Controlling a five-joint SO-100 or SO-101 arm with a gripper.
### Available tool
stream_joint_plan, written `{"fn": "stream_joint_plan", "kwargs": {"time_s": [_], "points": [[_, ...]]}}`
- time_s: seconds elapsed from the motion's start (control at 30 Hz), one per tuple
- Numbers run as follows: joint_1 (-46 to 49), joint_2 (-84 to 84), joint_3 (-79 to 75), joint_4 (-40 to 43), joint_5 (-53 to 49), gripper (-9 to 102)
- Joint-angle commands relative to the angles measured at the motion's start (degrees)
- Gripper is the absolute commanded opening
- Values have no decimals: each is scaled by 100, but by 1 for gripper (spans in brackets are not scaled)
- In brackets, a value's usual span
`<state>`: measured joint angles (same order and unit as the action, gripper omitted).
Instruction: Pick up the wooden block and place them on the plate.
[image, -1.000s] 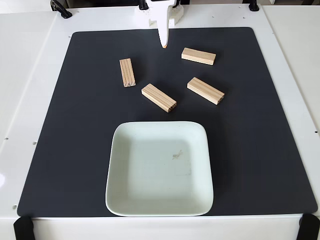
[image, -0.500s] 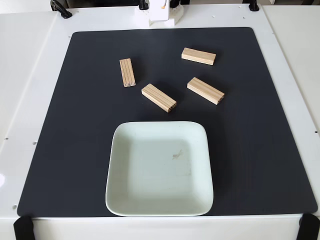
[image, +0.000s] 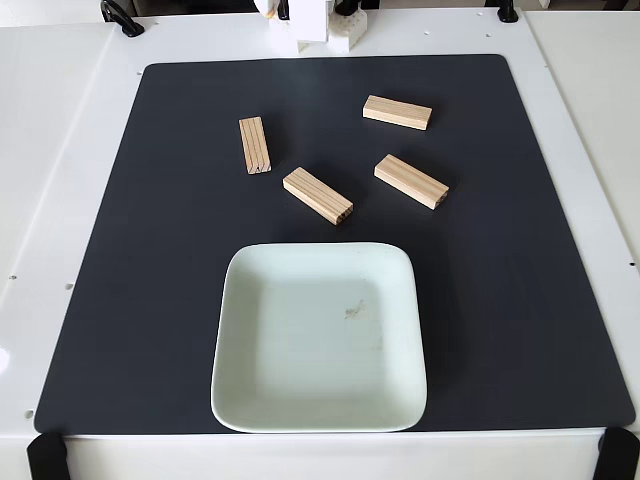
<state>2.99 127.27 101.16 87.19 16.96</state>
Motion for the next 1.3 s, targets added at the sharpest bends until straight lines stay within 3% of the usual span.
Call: {"fn": "stream_joint_plan", "kwargs": {"time_s": [0.0,0.37,0.47,0.67,0.77,1.0,1.27], "points": [[290,0,185,-44,914,-1],[272,-782,334,-53,3199,0],[369,-1169,334,0,3270,4],[431,-1371,387,26,3313,30],[457,-1389,413,-44,3322,37],[457,-2188,325,-88,3331,38],[439,-2979,334,-773,3340,38]]}}
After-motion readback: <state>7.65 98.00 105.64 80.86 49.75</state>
